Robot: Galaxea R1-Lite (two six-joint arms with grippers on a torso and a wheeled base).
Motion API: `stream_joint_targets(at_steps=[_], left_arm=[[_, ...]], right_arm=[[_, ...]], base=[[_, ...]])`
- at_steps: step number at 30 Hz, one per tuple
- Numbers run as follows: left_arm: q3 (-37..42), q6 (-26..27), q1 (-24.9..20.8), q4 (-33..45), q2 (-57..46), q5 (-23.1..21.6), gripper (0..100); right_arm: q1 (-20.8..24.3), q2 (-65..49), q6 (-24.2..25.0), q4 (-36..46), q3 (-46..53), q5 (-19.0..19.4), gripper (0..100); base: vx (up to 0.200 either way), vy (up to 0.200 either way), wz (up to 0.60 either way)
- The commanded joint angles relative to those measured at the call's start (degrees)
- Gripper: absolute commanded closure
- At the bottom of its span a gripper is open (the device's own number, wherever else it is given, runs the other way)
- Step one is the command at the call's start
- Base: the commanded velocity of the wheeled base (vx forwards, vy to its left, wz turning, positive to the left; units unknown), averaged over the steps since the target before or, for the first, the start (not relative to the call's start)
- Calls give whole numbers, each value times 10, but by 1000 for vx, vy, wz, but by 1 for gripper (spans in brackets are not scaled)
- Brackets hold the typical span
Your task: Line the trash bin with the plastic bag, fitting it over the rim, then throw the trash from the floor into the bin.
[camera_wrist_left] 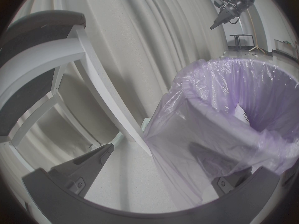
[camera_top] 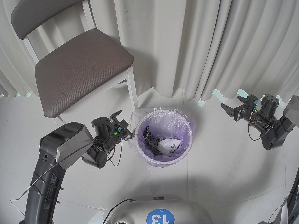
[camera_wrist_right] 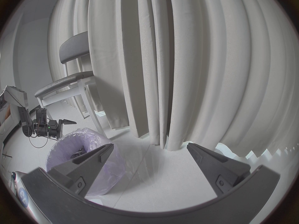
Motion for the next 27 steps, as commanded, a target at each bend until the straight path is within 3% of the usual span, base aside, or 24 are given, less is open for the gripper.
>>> stream_joint_targets(at_steps=[1, 4, 5, 21, 27], left_arm=[[2, 7, 0, -2, 5, -5, 0], [1, 7, -1, -1, 6, -6, 0], [0, 7, -2, -1, 6, -6, 100], [-28, -2, 6, 5, 37, -7, 100], [-104, -70, 4, 94, 75, -7, 100]], right_arm=[[0, 2, 0, 0, 0, 0, 0], [0, 0, 0, 0, 2, 0, 0], [0, 0, 0, 0, 2, 0, 0], [0, -1, -1, -3, 6, 0, 0], [0, 4, -2, -2, 4, 0, 0]], base=[[0, 0, 0], [0, 0, 0], [0, 0, 0], [0, 0, 0], [0, 0, 0]])
